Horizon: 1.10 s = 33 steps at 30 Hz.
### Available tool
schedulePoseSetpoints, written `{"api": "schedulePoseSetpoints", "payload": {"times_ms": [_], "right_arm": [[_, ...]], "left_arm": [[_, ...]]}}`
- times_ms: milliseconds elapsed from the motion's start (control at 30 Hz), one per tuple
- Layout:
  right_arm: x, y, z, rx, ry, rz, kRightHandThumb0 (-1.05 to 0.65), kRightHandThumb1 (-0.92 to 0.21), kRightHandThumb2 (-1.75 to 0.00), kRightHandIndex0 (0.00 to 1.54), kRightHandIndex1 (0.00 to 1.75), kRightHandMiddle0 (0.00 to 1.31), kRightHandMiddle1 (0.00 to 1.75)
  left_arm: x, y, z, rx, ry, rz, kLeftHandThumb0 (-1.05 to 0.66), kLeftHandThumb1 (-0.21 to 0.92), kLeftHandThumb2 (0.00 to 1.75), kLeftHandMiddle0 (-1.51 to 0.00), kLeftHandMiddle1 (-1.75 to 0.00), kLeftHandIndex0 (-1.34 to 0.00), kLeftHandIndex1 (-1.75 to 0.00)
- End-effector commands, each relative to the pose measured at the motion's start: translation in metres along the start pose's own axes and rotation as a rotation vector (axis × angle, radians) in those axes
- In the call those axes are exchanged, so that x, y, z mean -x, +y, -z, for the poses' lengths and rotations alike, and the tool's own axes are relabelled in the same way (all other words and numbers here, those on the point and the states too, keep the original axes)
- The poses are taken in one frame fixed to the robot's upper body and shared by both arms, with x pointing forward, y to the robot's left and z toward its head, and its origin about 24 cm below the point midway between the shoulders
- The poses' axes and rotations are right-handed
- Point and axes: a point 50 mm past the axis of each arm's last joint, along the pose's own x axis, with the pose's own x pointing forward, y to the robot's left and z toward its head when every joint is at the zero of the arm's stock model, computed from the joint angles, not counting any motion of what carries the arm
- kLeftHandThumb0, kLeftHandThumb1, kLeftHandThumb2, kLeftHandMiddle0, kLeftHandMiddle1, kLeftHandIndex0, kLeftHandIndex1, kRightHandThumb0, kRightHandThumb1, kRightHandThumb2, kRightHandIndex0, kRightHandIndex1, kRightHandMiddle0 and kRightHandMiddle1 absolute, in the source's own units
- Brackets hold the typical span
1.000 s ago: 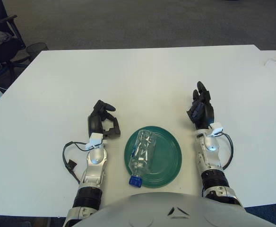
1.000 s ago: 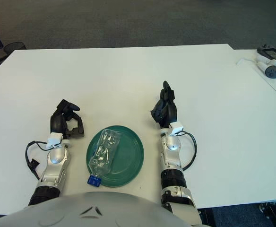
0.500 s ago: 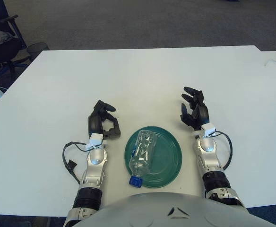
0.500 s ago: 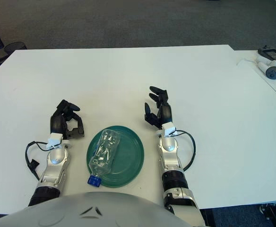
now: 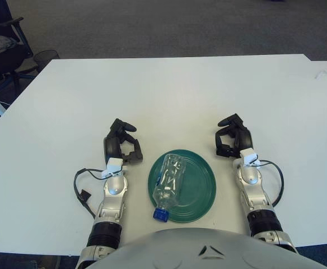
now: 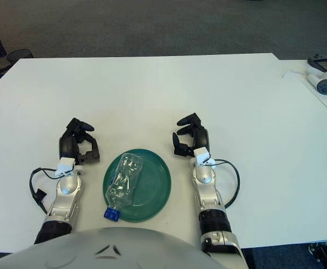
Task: Put the bottle into the plate.
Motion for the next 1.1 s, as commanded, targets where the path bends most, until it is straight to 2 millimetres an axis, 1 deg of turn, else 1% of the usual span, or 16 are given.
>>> {"api": "schedulePoseSetpoints", "payload": {"times_ms": [0, 333, 767, 1067], "right_arm": [[0.0137, -0.0004, 0.0149, 0.006, 0.110, -0.009, 0.00, 0.03, -1.68, 0.91, 1.64, 0.65, 1.75], [0.0165, 0.0008, 0.0113, -0.028, 0.123, 0.003, 0.00, 0.03, -1.69, 0.87, 1.70, 0.65, 1.75], [0.0190, 0.0015, 0.0072, -0.057, 0.118, 0.010, 0.00, 0.02, -1.69, 0.85, 1.73, 0.64, 1.75], [0.0206, 0.0028, 0.0061, -0.083, 0.114, -0.014, 0.00, 0.01, -1.68, 0.86, 1.70, 0.64, 1.75]], "left_arm": [[0.0141, 0.0056, 0.0161, -0.034, 0.086, 0.011, 0.00, -0.07, 1.75, -0.88, -1.75, -0.71, -1.72], [0.0138, 0.0058, 0.0152, -0.041, 0.082, -0.003, 0.00, -0.07, 1.75, -0.88, -1.75, -0.70, -1.73], [0.0127, 0.0066, 0.0157, -0.048, 0.081, 0.000, 0.00, -0.07, 1.75, -0.88, -1.75, -0.72, -1.72], [0.0124, 0.0071, 0.0151, -0.040, 0.068, -0.005, 0.00, -0.07, 1.75, -0.88, -1.75, -0.71, -1.72]]}}
